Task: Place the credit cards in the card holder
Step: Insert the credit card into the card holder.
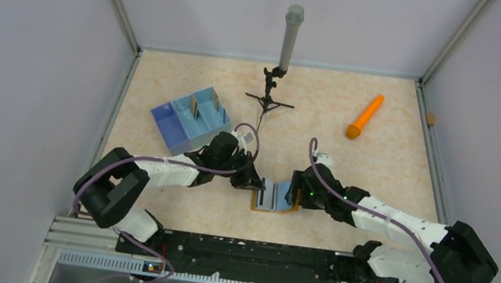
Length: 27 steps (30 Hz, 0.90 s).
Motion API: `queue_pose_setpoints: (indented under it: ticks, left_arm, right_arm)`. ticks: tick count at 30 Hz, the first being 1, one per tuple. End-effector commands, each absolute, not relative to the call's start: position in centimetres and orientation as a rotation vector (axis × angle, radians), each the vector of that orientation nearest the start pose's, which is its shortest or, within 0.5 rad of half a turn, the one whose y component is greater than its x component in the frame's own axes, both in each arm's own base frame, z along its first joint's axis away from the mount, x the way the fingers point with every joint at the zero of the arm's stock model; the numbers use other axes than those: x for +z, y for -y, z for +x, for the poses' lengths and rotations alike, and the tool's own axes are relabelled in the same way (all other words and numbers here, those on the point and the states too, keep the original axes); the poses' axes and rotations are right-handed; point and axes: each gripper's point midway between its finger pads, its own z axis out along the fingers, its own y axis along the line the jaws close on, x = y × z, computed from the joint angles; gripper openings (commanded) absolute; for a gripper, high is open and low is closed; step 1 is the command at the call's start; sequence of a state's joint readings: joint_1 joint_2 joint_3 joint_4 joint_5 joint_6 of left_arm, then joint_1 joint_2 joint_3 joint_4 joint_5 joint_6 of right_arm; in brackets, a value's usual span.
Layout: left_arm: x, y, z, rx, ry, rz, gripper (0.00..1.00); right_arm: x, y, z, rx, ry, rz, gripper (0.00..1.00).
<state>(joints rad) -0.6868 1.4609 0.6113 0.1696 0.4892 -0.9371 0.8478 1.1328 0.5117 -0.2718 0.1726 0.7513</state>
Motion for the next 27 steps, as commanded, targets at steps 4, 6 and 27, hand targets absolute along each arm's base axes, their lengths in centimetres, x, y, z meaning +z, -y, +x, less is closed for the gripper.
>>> queue_pose_setpoints:
  ticks: [4,6,27]
  left_arm:
    - [7.5,31.9,19.3,-1.445,-2.527,0.064,0.00]
    - [7.0,32.0,19.2,-1.453,-2.535,0.076,0.00]
    - [4.9,33.1,18.9,-1.591,-2.517,0.036,0.00]
  right_arm:
    - [5.5,-21.2,19.6,0.487,-2.452,-0.013,0.56]
    - [5.3,-21.2,19.5,0.477,-2.459,-0.013,0.48]
    - [3.3,-19.6,19.2,0.360,-2.516,0.039,0.16]
